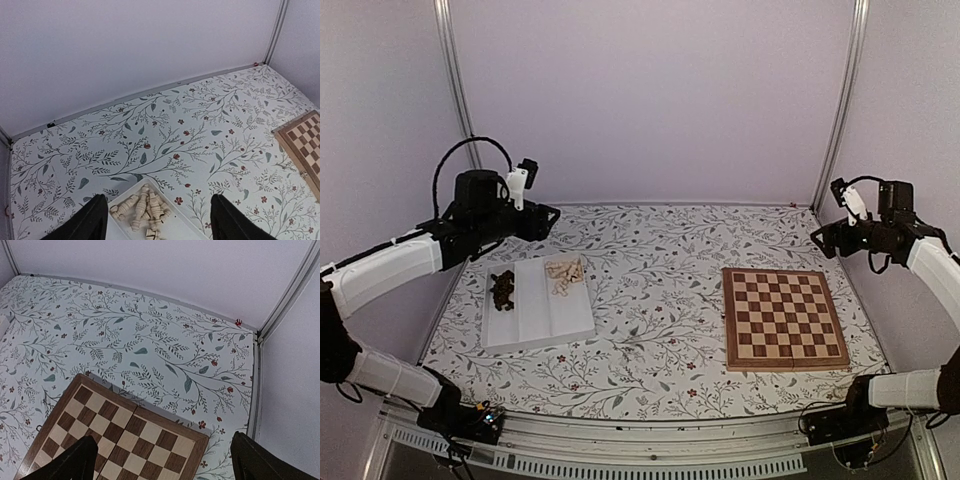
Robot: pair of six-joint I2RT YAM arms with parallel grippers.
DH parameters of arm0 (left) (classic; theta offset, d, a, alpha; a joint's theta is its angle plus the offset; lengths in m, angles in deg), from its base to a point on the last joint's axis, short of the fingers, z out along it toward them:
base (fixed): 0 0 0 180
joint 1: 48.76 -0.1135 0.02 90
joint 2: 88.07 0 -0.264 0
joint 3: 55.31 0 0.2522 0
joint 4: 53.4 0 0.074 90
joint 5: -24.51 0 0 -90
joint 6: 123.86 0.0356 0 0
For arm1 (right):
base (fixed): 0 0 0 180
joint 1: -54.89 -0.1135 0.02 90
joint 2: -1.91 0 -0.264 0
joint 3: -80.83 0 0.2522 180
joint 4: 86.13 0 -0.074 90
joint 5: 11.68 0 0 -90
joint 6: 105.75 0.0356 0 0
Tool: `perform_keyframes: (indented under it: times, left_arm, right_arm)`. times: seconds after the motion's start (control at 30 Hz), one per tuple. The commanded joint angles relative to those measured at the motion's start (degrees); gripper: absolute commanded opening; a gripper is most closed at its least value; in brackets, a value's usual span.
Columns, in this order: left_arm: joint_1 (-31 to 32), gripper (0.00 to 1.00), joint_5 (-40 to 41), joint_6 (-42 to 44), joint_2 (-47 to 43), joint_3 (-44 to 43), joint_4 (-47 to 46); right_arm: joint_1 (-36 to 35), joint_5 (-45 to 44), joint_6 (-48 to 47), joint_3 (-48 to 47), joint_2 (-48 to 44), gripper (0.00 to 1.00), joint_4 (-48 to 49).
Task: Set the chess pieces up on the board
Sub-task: Move the chessboard to the center of the board.
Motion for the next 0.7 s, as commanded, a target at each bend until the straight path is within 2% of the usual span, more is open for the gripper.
perform_keyframes:
  times: [0.0,0.23,0.37,0.47,0.67]
  left_arm:
    - [2.45,0.71,-9.01,1.41,3.35,0.62,-3.23]
    - [7.80,0.73,-19.80,3.29,6.72,1.41,-5.72]
    - [10.44,0.79,-24.23,3.95,8.12,1.12,-5.62]
    - [11.86,0.86,-25.64,3.94,8.57,1.21,-5.98]
    - [12.91,0.88,-27.08,4.15,9.14,1.27,-6.35]
  right_arm:
    - [0.55,-1.89,-10.83,4.34,-5.03,0.98,-9.47]
    - [0.84,-9.47,-29.88,14.82,-16.40,0.99,-23.75]
    - [0.97,-13.44,-39.82,20.51,-22.38,0.99,-29.02]
    - [0.99,-16.46,-44.52,23.94,-23.06,0.99,-29.98]
    - [1.05,-20.00,-49.50,26.02,-18.27,0.99,-31.36]
